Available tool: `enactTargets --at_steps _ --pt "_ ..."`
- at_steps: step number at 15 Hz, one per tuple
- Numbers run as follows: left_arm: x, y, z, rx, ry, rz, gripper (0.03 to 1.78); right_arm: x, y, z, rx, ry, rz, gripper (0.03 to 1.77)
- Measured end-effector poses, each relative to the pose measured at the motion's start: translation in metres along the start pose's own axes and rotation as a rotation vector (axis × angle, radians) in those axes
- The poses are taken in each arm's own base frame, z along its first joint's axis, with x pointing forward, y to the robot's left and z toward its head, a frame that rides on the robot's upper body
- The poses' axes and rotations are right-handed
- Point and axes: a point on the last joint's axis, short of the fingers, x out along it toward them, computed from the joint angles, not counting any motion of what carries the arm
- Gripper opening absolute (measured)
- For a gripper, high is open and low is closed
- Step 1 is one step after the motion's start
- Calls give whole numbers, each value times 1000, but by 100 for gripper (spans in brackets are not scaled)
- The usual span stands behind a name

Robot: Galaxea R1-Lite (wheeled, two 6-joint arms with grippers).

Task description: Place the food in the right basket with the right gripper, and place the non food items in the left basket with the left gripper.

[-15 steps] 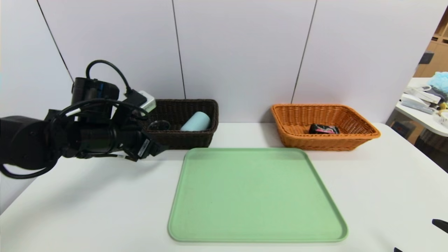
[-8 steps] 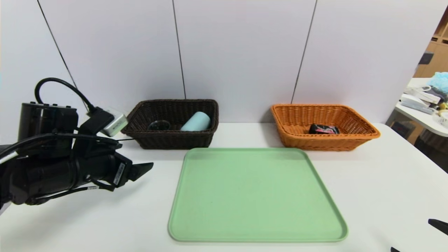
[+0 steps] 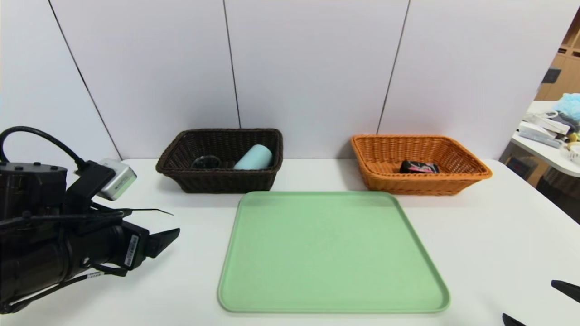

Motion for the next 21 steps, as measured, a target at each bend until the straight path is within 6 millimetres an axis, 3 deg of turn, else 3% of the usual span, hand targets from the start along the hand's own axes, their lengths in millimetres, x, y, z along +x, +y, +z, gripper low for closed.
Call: enactTargets --at_steps 10,21 --pt "-28 -1 -40 -48 12 106 169 3 -4 2 30 20 -71 170" --pt "-54 15 -57 -159 -45 278 169 0 -8 2 111 11 -131 170"
